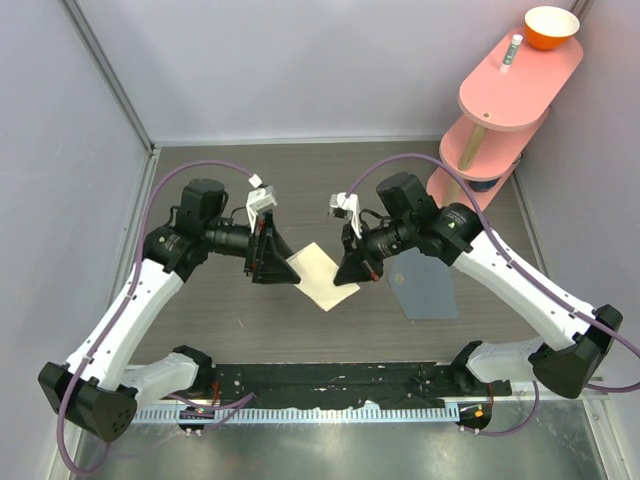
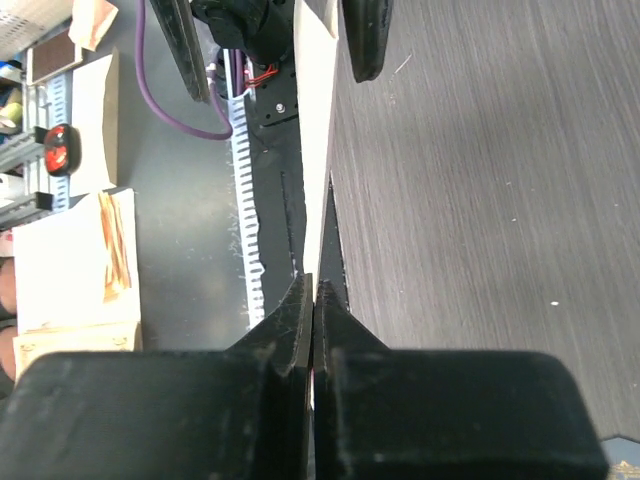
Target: Place the letter into the envelope and seal it
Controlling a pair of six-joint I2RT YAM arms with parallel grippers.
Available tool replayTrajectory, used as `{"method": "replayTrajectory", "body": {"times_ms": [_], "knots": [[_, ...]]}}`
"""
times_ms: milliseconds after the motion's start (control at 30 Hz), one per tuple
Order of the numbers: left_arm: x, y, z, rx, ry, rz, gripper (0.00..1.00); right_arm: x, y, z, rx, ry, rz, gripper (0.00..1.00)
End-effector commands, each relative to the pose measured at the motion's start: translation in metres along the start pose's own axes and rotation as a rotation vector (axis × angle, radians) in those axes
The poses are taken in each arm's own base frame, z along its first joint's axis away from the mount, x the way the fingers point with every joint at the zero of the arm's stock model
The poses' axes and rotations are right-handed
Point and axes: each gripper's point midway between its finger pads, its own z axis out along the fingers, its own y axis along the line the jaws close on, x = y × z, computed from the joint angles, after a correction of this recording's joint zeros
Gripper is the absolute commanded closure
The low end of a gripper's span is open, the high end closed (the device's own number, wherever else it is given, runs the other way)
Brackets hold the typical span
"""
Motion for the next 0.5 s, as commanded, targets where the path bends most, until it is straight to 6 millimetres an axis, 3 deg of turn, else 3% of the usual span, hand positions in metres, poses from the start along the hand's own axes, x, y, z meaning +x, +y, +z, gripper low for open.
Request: {"method": "replayTrajectory", "body": {"times_ms": [0, 167, 200, 300, 400, 467], "knots": [[0.003, 0.0, -0.001, -0.009, -0.024, 0.026, 0.41, -0.019, 0.019, -0.005, -0.104, -0.058, 0.009, 0.99], [0.002, 0.006, 0.003, -0.014, -0.037, -0.015, 0.45, -0.018, 0.023, -0.005, -0.125, -0.064, 0.007, 0.99], [0.0, 0.005, 0.003, -0.006, -0.043, -0.007, 0.5, -0.018, 0.023, -0.004, -0.125, -0.062, 0.01, 0.99], [-0.002, 0.006, 0.004, 0.007, -0.053, -0.024, 0.84, -0.018, 0.021, -0.004, -0.113, -0.061, 0.013, 0.99], [-0.005, 0.011, 0.001, 0.0, -0.066, -0.05, 1.0, -0.017, 0.014, -0.003, -0.084, -0.059, 0.024, 0.99], [-0.002, 0.021, -0.002, -0.036, -0.061, -0.074, 1.0, -0.016, 0.002, -0.003, -0.039, -0.063, 0.053, 0.99]]}}
